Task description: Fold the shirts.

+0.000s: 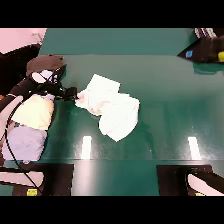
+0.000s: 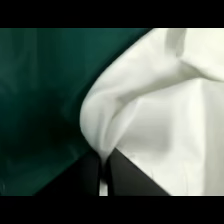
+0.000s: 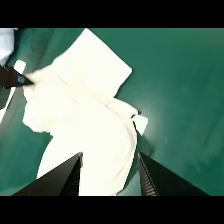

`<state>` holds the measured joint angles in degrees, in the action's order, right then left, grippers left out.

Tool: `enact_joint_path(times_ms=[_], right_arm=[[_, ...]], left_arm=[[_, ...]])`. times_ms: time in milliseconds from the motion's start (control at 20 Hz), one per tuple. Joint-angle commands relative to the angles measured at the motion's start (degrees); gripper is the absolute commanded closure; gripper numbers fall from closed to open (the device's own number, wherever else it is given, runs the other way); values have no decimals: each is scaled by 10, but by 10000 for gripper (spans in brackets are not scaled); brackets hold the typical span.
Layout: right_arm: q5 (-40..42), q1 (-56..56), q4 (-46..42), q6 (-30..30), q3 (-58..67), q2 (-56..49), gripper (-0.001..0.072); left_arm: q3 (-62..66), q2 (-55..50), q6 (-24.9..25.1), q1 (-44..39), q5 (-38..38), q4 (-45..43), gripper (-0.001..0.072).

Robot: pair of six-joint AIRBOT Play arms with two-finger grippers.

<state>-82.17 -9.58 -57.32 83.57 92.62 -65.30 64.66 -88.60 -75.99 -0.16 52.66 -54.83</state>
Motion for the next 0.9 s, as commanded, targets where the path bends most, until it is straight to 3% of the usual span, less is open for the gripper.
enact_joint_path(times_ms=[0,100,150,200,350,450,600,700,850], right_arm=[[11,0,-44,29,-124,25,296],[11,0,-73,45,-220,42,293],[16,0,-71,45,-278,49,156],[23,-2,-60,48,-335,50,90],[113,-41,41,48,-488,32,155],[210,-95,128,16,-549,0,160],[308,-181,211,-21,-554,-73,160],[332,-218,215,-27,-519,-119,162],[343,-234,211,-47,-465,-168,460]], left_arm=[[26,1,0,3,6,6,680],[67,23,0,3,11,-10,679],[88,36,0,3,13,-14,679],[105,46,0,3,14,-17,679],[133,64,0,2,14,-18,679],[134,64,0,2,21,-18,679],[134,63,0,2,33,-18,679],[134,63,0,2,40,-18,679],[134,64,0,2,49,-19,679]])
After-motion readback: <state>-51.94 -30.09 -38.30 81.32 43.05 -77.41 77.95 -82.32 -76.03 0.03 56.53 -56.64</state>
